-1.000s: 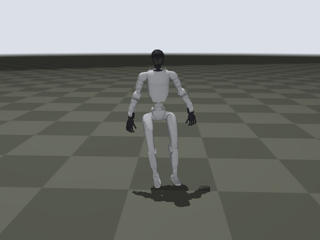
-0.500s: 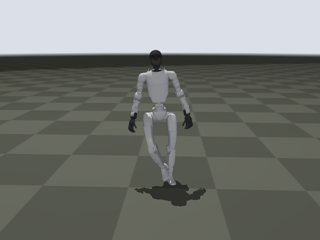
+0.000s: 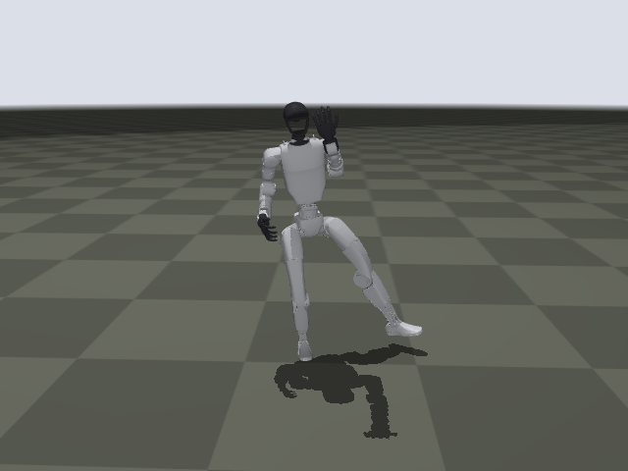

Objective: Kungfu

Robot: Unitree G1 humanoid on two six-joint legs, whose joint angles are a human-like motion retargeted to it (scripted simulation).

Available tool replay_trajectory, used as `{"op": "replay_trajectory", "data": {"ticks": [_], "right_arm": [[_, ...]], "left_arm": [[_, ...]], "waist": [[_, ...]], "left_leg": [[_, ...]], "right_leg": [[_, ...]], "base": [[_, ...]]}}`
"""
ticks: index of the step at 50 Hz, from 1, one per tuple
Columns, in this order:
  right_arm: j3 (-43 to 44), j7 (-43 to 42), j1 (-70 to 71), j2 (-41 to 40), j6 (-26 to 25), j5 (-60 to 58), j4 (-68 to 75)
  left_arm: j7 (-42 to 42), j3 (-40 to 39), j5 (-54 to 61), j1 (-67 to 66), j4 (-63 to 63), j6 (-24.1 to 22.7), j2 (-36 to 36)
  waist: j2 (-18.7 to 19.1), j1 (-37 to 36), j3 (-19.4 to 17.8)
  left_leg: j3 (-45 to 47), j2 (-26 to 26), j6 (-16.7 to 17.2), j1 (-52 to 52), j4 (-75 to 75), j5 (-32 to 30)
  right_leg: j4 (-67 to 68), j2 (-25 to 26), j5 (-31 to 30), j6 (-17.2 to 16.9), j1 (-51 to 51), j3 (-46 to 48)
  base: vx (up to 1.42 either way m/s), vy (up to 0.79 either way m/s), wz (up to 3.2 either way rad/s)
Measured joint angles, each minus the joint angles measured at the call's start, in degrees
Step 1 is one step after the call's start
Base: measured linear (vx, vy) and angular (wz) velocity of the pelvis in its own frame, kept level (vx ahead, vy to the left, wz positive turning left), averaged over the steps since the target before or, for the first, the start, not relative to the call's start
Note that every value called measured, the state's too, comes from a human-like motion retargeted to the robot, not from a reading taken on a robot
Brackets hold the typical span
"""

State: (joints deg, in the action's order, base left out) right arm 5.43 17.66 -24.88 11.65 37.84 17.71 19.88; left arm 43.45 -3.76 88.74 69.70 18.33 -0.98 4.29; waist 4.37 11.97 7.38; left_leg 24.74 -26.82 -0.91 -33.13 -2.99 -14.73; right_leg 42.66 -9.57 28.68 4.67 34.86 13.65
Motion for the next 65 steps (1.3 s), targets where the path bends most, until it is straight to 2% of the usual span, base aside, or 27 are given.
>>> {"op": "replay_trajectory", "data": {"ticks": [3,5,9,13,18,22,25,28,30,32,35,38,40,42,43,44,45,46,47,48,49,51,53,57,61,65], "right_arm": [[0.71,1.92,-0.65,0.27,-0.64,4.21,-3.92],[1.84,2.74,-0.42,0.29,-1.06,6.27,-6.37],[3.11,1.43,-1.66,0.24,0.68,6.17,-10.24],[3.99,-1.09,-3.97,2.26,3.08,6.81,-14.16],[5.0,-4.1,-4.16,6.97,4.36,7.8,-18.58],[4.1,-5.51,-0.45,10.91,2.96,7.63,-21.34],[1.8,-7.63,5.14,15.7,2.01,7.37,-23.77],[-0.74,-8.56,12.15,21.48,0.93,7.39,-25.92],[-3.36,-8.63,18.9,24.49,0.05,7.44,-26.63],[-6.89,-8.84,27.99,26.7,-0.9,5.37,-25.93],[-11.33,-8.95,44.42,28.68,-3.13,-2.57,-20.63],[-12.88,-7.66,59.24,29.92,-3.91,-17.18,-7.83],[-14.45,-10.52,69.26,28.53,-4.03,-32.46,6.03],[-16.79,-20.07,80.7,25.91,-4.5,-53.56,25.83],[-18.15,-27.31,86.3,25.02,-7.93,-64.7,36.29],[-18.77,-31.48,90.92,24.92,-14.24,-74.44,44.82],[-19.03,-34.12,95.03,25.22,-21.98,-83.48,52.39],[-15.72,-35.48,96.88,23.61,-31.64,-91.31,57.84],[-12.75,-36.66,98.51,22.2,-39.1,-96.66,62.72],[-10.46,-37.5,99.69,21.17,-42.13,-97.05,66.45],[-10.46,-37.82,100.85,20.64,-40.64,-93.16,68.7],[-11.94,-37.36,101.83,19.7,-31.8,-83.39,68.98],[-10.42,-38.87,100.67,17.68,-25.18,-80.58,65.42],[-7.98,-47.96,98.66,14.82,-23.17,-79.2,61.89],[-7.07,-47.62,97.47,13.44,-21.92,-74.73,59.6],[-5.84,-46.6,97.23,11.99,-19.56,-63.28,58.27]], "left_arm": [[0.74,8.39,-0.27,0.04,1.69,4.44,-5.8],[0.37,12.93,-1.32,-1.02,2.48,6.22,-8.91],[-1.27,18.2,-2.99,-4.14,3.2,7.1,-9.75],[-1.21,20.34,-9.98,-6.2,0.44,3.77,-4.7],[-2.41,18.64,-24.69,-7.21,-3.29,-4.57,3.21],[-7.15,15.21,-37.11,-7.2,-5.55,-14.17,12.2],[-10.67,12.37,-52.58,-5.87,-6.15,-23.74,19.99],[-17.62,9.86,-71.31,-3.9,-3.45,-33.92,25.63],[-25.06,9.08,-81.71,-2.36,-1.64,-37.91,27.73],[-30.16,8.99,-87.27,-0.79,-0.6,-39.86,28.54],[-31.89,9.25,-88.16,1.38,0.19,-39.45,28.52],[-30.95,8.66,-87.25,4.09,0.63,-38.89,27.51],[-32.4,8.12,-89.14,5.73,0.55,-38.98,26.41],[-35.09,7.73,-91.64,7.49,-0.21,-39.46,26.0],[-36.42,7.74,-92.97,8.53,-0.57,-39.7,25.8],[-37.59,7.77,-94.31,9.49,-0.86,-39.79,25.48],[-38.67,7.81,-95.66,10.41,-1.12,-39.79,25.09],[-39.25,7.52,-96.84,11.17,-1.24,-39.68,24.77],[-39.68,7.43,-97.83,11.88,-1.36,-39.55,24.51],[-39.81,7.74,-98.44,12.47,-1.46,-39.38,24.41],[-39.89,8.23,-98.86,12.8,-1.62,-39.1,24.65],[-40.0,8.64,-99.39,12.68,-2.16,-38.56,25.69],[-40.44,7.58,-99.76,11.94,-2.74,-38.37,26.35],[-42.68,6.72,-98.81,10.44,-3.57,-38.97,26.15],[-43.79,6.99,-101.42,9.27,-4.9,-39.03,27.01],[-48.52,6.7,-108.68,8.37,-6.29,-38.03,27.96]], "waist": [[1.3,2.61,-1.55],[0.21,2.22,-2.34],[1.61,4.3,-4.47],[1.55,1.46,-3.8],[2.05,-3.47,-1.14],[3.65,-5.67,1.37],[4.66,-8.61,2.68],[3.03,-13.54,6.09],[2.12,-16.05,7.7],[1.82,-17.44,8.38],[0.1,-19.93,10.04],[-4.39,-25.05,11.44],[-6.51,-29.33,10.39],[-7.38,-33.29,7.89],[-7.62,-35.04,6.61],[-7.87,-36.58,5.51],[-8.1,-38.0,4.5],[-8.17,-38.94,3.67],[-8.28,-39.69,2.94],[-8.49,-40.05,2.4],[-8.77,-39.94,2.2],[-9.01,-39.06,2.2],[-8.77,-38.64,2.02],[-8.56,-38.81,2.66],[-8.41,-38.44,3.61],[-8.72,-38.56,4.32]], "left_leg": [[13.58,-2.59,-1.82,2.0,-0.88,2.5],[26.71,-1.05,-1.6,7.31,4.31,-0.7],[32.55,-2.53,1.58,9.4,4.25,-3.31],[32.93,-1.84,3.43,9.88,4.1,-5.75],[28.84,-1.02,5.82,7.16,2.37,-7.24],[20.79,-1.34,7.48,1.62,-3.39,-5.57],[14.37,-0.3,6.29,-3.26,-8.29,-3.25],[10.57,3.13,4.61,-6.69,-10.86,-1.01],[7.04,5.54,4.13,-8.6,-12.03,0.02],[2.68,8.15,3.92,-9.95,-13.1,0.97],[-2.46,12.13,3.87,-12.17,-14.59,2.15],[-4.16,15.3,3.48,-14.88,-16.46,2.78],[-4.77,15.9,3.42,-15.09,-17.29,3.07],[-5.25,15.64,3.79,-14.39,-17.55,3.19],[-5.59,15.59,4.0,-14.1,-17.63,3.22],[-5.97,15.73,4.19,-13.89,-17.63,3.17],[-6.37,15.96,4.38,-13.72,-17.59,3.08],[-6.92,16.26,4.61,-13.81,-17.53,2.88],[-7.52,16.58,4.84,-13.89,-17.37,2.6],[-8.24,16.94,5.05,-13.96,-17.02,2.19],[-8.89,17.26,5.2,-14.15,-16.77,1.87],[-9.79,17.76,5.36,-14.49,-16.53,1.54],[-9.84,17.57,5.38,-14.81,-16.64,1.61],[-9.79,15.58,4.76,-17.38,-18.76,2.69],[-10.15,13.62,4.16,-19.85,-21.61,5.13],[-10.33,11.11,3.6,-22.24,-25.09,7.83]], "right_leg": [[-0.15,-1.73,0.31,-0.15,-0.73,2.73],[0.83,-3.1,0.52,-0.57,0.21,1.54],[0.97,-5.15,0.72,-1.62,-1.79,4.97],[0.76,-6.77,0.28,-2.68,-2.47,4.9],[-0.56,-8.11,-0.52,-5.44,-4.33,5.42],[-4.81,-9.15,-2.48,-9.03,-8.77,8.68],[-9.69,-9.09,-5.22,-12.47,-13.57,11.72],[-14.53,-8.9,-8.52,-16.65,-17.2,10.89],[-17.62,-8.36,-10.57,-18.53,-20.45,10.88],[-21.36,-6.9,-12.0,-19.4,-24.9,11.62],[-26.88,-5.0,-12.04,-19.34,-30.24,12.14],[-29.69,-5.33,-11.19,-19.6,-32.18,11.81],[-29.85,-5.9,-10.94,-19.59,-33.23,13.11],[-29.85,-5.69,-10.6,-19.65,-34.18,13.2],[-29.94,-5.52,-10.37,-19.64,-34.63,13.17],[-30.08,-5.41,-10.1,-19.63,-35.13,13.28],[-30.24,-5.33,-9.82,-19.61,-35.64,13.45],[-30.44,-5.22,-9.75,-19.62,-36.04,13.68],[-30.67,-5.03,-9.74,-19.64,-36.42,13.9],[-30.96,-4.69,-9.84,-19.65,-36.76,14.08],[-31.2,-4.42,-9.96,-19.65,-37.0,14.46],[-31.4,-4.17,-10.14,-19.65,-37.23,15.22],[-31.47,-4.14,-10.29,-19.66,-36.91,15.51],[-32.49,-2.86,-12.02,-19.67,-35.23,15.82],[-33.92,-0.81,-14.85,-19.67,-33.97,15.49],[-33.94,0.78,-18.9,-19.67,-32.03,14.97]], "base": [[-0.09,0.19,0.73],[-0.04,0.22,0.08],[0.07,0.21,0.3],[0.19,0.24,-0.06],[0.24,0.29,0.34],[0.27,0.31,1.25],[0.22,0.35,1.5],[0.29,0.31,1.54],[0.3,0.33,1.78],[0.2,0.2,1.97],[0.17,0.14,1.79],[0.17,0.1,1.17],[0.06,-0.03,0.42],[-0.1,-0.07,0.07],[-0.15,-0.08,0.13],[-0.12,-0.07,0.23],[-0.08,-0.05,0.36],[-0.06,-0.06,0.45],[-0.02,-0.07,0.54],[0.04,-0.08,0.56],[0.1,-0.09,0.56],[0.08,-0.07,0.36],[0.0,0.0,0.0],[0.02,-0.03,-0.3],[0.13,0.0,-0.27],[0.17,0.01,-0.44]]}}
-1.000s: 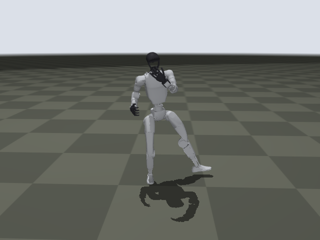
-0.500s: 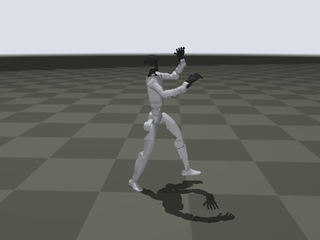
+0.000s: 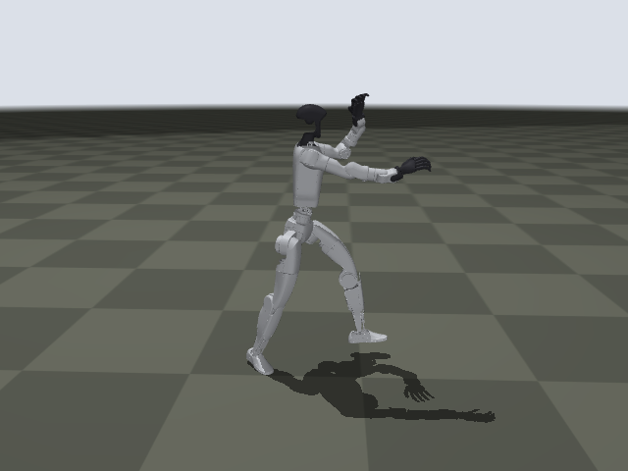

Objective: Kungfu

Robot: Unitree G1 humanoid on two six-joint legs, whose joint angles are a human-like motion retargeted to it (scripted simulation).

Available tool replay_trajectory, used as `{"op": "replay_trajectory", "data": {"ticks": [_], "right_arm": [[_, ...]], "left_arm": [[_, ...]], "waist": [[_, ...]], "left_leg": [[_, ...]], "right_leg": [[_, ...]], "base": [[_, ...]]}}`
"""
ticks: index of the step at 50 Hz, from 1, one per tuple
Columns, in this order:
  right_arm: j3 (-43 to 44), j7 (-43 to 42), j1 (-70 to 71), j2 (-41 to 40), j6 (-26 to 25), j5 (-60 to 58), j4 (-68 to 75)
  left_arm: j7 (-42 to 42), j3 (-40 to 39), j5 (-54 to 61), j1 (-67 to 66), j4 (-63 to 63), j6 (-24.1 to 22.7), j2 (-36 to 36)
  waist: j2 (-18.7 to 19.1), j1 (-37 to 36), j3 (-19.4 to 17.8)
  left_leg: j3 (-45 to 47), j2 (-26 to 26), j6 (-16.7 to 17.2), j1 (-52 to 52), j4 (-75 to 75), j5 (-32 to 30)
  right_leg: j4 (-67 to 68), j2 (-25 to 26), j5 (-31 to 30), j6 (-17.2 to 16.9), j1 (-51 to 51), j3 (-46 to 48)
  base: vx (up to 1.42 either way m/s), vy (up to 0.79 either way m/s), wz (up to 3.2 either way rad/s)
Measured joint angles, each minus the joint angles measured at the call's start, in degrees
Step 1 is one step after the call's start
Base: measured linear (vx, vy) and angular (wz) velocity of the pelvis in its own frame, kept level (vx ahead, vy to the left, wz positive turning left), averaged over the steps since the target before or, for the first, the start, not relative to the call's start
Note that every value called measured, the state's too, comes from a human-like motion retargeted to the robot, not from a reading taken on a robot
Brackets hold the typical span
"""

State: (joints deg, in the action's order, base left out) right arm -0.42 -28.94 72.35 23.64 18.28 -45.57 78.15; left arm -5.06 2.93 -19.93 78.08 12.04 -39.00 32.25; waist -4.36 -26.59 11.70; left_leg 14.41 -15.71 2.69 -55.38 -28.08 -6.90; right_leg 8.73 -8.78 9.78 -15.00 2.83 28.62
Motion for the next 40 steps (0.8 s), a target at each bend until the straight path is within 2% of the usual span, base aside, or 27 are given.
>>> {"op": "replay_trajectory", "data": {"ticks": [4,8,10,13,14,15,18,20,23,25,28,30,32,33,35,38,40], "right_arm": [[1.6,3.83,0.05,-1.85,3.08,14.2,-0.88],[3.34,11.47,-0.15,-4.77,6.0,32.92,-1.95],[4.39,17.58,-0.79,-6.71,5.67,44.6,-3.32],[4.6,28.27,-2.59,-10.43,0.68,65.21,-7.03],[5.08,32.04,-3.56,-12.09,-2.06,72.17,-9.31],[5.81,35.88,-4.61,-13.84,-5.02,79.04,-11.98],[6.48,46.44,-9.87,-17.64,-12.31,96.82,-19.85],[5.87,53.06,-15.47,-19.06,-15.45,104.57,-25.28],[1.89,56.76,-27.35,-18.86,-17.18,107.69,-33.51],[0.28,55.84,-36.31,-18.74,-14.07,106.32,-38.92],[-0.56,55.22,-51.93,-18.17,-6.88,102.76,-46.8],[-0.3,55.89,-62.63,-17.39,-5.99,99.32,-51.21],[1.1,58.83,-73.73,-15.95,-6.52,96.52,-54.93],[1.86,59.96,-79.19,-14.98,-7.26,95.6,-56.58],[3.16,61.39,-89.33,-13.57,-7.06,95.01,-58.98],[5.91,62.7,-102.42,-12.44,-6.66,98.64,-62.06],[7.41,63.24,-108.9,-12.59,-7.06,101.23,-63.36]], "left_arm": [[-2.06,0.63,-0.68,-1.43,-0.52,0.43,-0.27],[4.12,1.36,6.32,-5.41,-0.83,0.65,-1.34],[8.05,2.31,10.05,-8.79,-1.3,-0.36,-1.74],[10.67,5.38,10.94,-15.15,-1.63,-1.65,-1.8],[10.97,6.38,9.48,-17.05,-1.45,-2.42,-1.64],[11.21,7.36,7.59,-18.77,-1.15,-3.36,-1.4],[11.07,8.64,-1.43,-23.0,2.87,-7.11,-2.3],[9.32,7.96,-8.3,-24.58,6.87,-8.47,-3.21],[2.32,5.92,-16.55,-24.04,15.02,-8.04,-3.93],[-1.52,4.14,-20.17,-22.09,21.27,-6.75,-3.84],[-7.95,1.58,-27.59,-17.56,31.5,-1.92,-1.61],[-12.29,-0.01,-31.1,-13.93,39.02,0.12,0.39],[-17.35,-0.06,-34.67,-9.84,47.72,2.74,3.92],[-19.58,0.48,-36.26,-7.66,52.53,4.97,5.7],[-21.32,2.18,-37.6,-3.33,61.57,9.37,9.21],[-19.14,5.93,-35.04,0.18,68.14,13.62,14.04],[-19.44,7.26,-33.31,0.0,68.8,14.21,16.66]], "waist": [[-0.04,0.38,0.52],[-0.56,0.96,0.31],[-0.68,1.34,0.45],[-0.51,4.15,0.0],[0.48,5.28,0.28],[1.92,6.31,0.86],[4.51,12.53,1.97],[5.56,16.53,2.77],[5.54,20.92,2.97],[5.98,23.58,2.3],[7.24,28.54,-0.07],[8.04,32.84,-2.61],[7.9,38.01,-5.49],[7.69,40.9,-6.72],[7.55,46.12,-8.75],[7.73,48.59,-10.71],[6.98,49.59,-11.2]], "left_leg": [[-0.46,-1.79,-0.48,-0.97,-3.35,3.28],[0.69,-0.81,-0.81,1.99,-4.08,7.21],[3.06,0.75,-1.8,5.15,-3.29,9.22],[5.82,7.29,-4.04,12.46,0.54,11.4],[4.98,7.45,-3.89,13.89,2.03,11.09],[3.32,6.37,-3.27,14.66,3.44,10.38],[-1.38,7.72,-1.86,18.29,6.84,9.49],[-3.31,9.53,-1.2,21.17,9.44,9.17],[-2.22,15.62,-2.98,28.17,15.47,8.33],[-2.46,17.54,-3.15,32.1,18.23,7.9],[-2.46,19.27,-3.16,38.22,21.03,7.75],[-3.26,20.37,-2.94,42.47,22.25,8.08],[-4.1,21.84,-3.9,46.28,22.76,8.28],[-5.05,22.5,-4.72,47.76,22.85,8.41],[-7.86,23.48,-7.93,49.73,22.5,8.95],[-9.29,23.69,-10.9,51.8,22.11,9.87],[-8.43,24.04,-11.65,53.54,22.57,10.05]], "right_leg": [[-0.09,1.5,-6.88,0.0,0.59,-0.54],[0.3,-0.35,-18.34,0.0,-0.31,-1.79],[1.24,-2.94,-25.08,0.0,-1.03,-3.81],[6.15,-8.58,-32.03,0.0,-2.25,-8.87],[8.56,-6.94,-29.57,0.0,-1.03,-10.85],[10.99,-3.53,-25.18,0.0,0.95,-12.8],[18.05,7.08,-14.12,0.0,6.34,-21.07],[20.77,10.39,-8.73,0.0,10.24,-22.5],[22.37,5.81,-4.6,1.43,16.03,-22.29],[20.65,6.31,-3.72,5.44,20.38,-22.61],[13.39,8.51,-8.64,9.14,25.64,-24.38],[7.33,9.27,-15.1,11.06,28.3,-24.94],[1.25,8.89,-19.24,8.96,30.34,-24.92],[-1.33,8.4,-19.91,7.24,31.52,-24.33],[-5.76,8.79,-19.58,6.4,34.46,-25.84],[-9.03,11.58,-16.67,9.92,39.1,-29.18],[-8.41,12.45,-15.46,10.5,41.48,-28.75]], "base": [[0.26,0.06,-0.31],[0.39,0.27,-0.12],[0.54,0.54,0.12],[0.51,0.53,0.58],[0.44,0.23,0.47],[0.38,0.02,0.52],[0.38,-0.07,1.06],[0.42,0.14,1.02],[0.37,0.36,0.54],[0.34,0.17,0.37],[0.31,0.1,0.51],[0.32,0.11,0.76],[0.27,0.06,0.86],[0.2,-0.01,0.91],[0.17,-0.07,0.77],[0.16,-0.1,-0.1],[0.13,-0.18,-0.42]]}}
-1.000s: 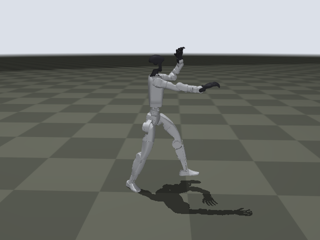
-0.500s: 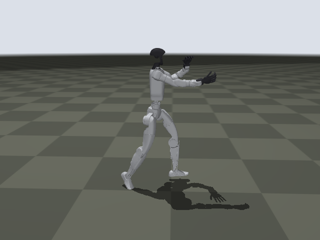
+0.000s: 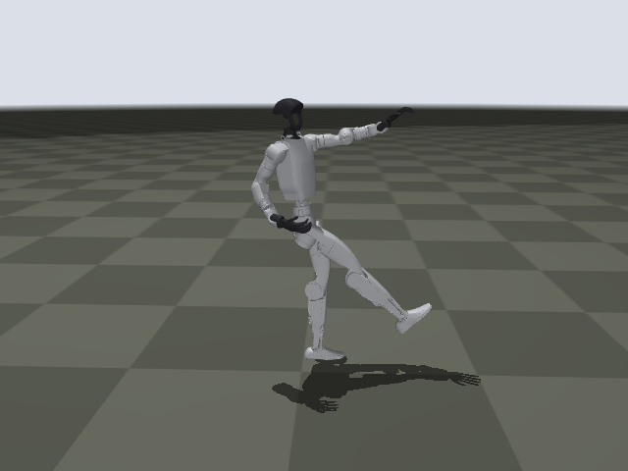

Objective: Kungfu

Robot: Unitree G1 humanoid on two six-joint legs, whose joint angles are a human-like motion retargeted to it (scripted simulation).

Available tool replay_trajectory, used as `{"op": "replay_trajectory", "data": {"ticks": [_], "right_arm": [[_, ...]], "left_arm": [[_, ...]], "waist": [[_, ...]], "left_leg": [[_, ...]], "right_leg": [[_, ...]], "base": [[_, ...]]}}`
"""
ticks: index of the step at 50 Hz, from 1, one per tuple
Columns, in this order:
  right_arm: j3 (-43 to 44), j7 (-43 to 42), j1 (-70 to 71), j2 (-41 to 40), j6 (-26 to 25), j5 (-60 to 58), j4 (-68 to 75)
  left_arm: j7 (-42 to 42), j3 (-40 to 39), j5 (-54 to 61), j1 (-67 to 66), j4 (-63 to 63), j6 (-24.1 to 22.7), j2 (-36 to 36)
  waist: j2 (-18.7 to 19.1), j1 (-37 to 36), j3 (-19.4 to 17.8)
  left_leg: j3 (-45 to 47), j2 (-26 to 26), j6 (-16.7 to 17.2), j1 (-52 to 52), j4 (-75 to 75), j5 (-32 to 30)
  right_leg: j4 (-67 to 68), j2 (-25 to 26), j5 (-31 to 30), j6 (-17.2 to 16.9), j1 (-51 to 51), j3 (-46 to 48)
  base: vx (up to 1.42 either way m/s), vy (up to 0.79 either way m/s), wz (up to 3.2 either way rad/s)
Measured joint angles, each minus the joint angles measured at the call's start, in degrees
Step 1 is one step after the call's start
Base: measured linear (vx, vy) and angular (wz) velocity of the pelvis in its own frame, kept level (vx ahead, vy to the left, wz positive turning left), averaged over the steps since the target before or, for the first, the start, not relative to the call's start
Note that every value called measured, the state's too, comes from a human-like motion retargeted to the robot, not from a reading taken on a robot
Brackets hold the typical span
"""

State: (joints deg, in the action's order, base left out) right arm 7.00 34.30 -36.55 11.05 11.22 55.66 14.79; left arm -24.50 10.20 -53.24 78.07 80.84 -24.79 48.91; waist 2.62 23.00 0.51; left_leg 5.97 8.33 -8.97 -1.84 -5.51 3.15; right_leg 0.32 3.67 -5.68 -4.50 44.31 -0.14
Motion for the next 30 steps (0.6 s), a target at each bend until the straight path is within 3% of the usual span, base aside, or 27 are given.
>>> {"op": "replay_trajectory", "data": {"ticks": [4,8,13,17,20,23,27,30], "right_arm": [[2.49,0.38,-6.32,-3.04,1.0,3.64,-2.35],[2.7,-0.68,-7.19,-3.89,4.25,4.53,-5.8],[-0.19,-2.49,-2.92,1.13,5.91,5.26,-12.48],[-3.23,-6.92,6.9,6.9,10.52,0.44,-18.68],[-5.89,-13.07,18.33,11.51,14.7,-9.15,-22.09],[-8.12,-19.6,33.22,14.77,17.52,-20.22,-23.0],[-10.45,-29.71,54.81,18.1,18.09,-34.33,-19.37],[-10.74,-37.07,69.88,21.36,18.43,-45.63,-12.69]], "left_arm": [[-5.06,1.06,-2.71,-1.67,-0.32,-1.13,2.92],[-5.52,0.79,-4.33,-2.82,-0.22,-0.76,2.79],[-6.28,-1.81,-5.41,-7.11,-6.48,-1.7,1.63],[-3.06,-5.37,5.63,-18.04,-20.39,-4.79,2.52],[5.25,-9.28,25.38,-30.66,-35.65,-6.68,3.36],[20.83,-14.66,50.44,-44.9,-51.28,-5.33,0.45],[43.68,-17.34,79.02,-62.71,-64.92,3.08,-9.97],[60.16,-16.9,90.64,-77.38,-69.91,11.96,-19.83]], "waist": [[-0.76,3.18,-0.12],[-0.13,4.27,-0.31],[0.48,-0.94,2.77],[1.58,-5.57,5.76],[2.15,-9.42,9.08],[1.17,-14.26,13.5],[-2.33,-22.0,15.92],[-7.04,-28.9,16.38]], "left_leg": [[0.02,-0.06,-0.58,0.76,-0.14,-0.6],[-0.36,-0.43,-0.44,0.14,-0.44,-1.53],[2.28,-0.6,1.1,-4.02,-0.89,-2.3],[3.11,-1.22,2.4,-8.42,-1.16,-3.01],[2.84,-1.72,3.28,-12.92,-1.77,-2.81],[3.32,-2.6,4.38,-19.78,-4.26,-2.51],[4.55,-4.31,5.22,-26.91,-8.69,-1.65],[5.87,-5.45,5.72,-31.8,-11.79,-1.35]], "right_leg": [[2.93,-0.41,-2.09,1.82,1.79,0.92],[4.07,-1.37,-1.81,1.56,-0.48,-0.71],[7.12,-4.07,1.98,0.66,-5.71,1.96],[11.02,-5.94,4.5,-0.9,-12.67,-0.33],[14.88,-7.92,7.41,-3.08,-18.02,-0.76],[19.38,-10.3,8.79,-4.54,-22.05,0.28],[22.72,-12.95,8.1,-6.16,-29.8,1.77],[21.58,-14.42,5.72,-7.2,-35.8,1.46]], "base": [[0.05,-0.16,0.03],[0.0,-0.03,0.13],[-0.02,0.05,-0.53],[-0.11,0.03,-0.41],[-0.15,0.02,-0.2],[-0.2,-0.06,-0.23],[-0.29,-0.17,-0.27],[-0.35,-0.32,-0.18]]}}
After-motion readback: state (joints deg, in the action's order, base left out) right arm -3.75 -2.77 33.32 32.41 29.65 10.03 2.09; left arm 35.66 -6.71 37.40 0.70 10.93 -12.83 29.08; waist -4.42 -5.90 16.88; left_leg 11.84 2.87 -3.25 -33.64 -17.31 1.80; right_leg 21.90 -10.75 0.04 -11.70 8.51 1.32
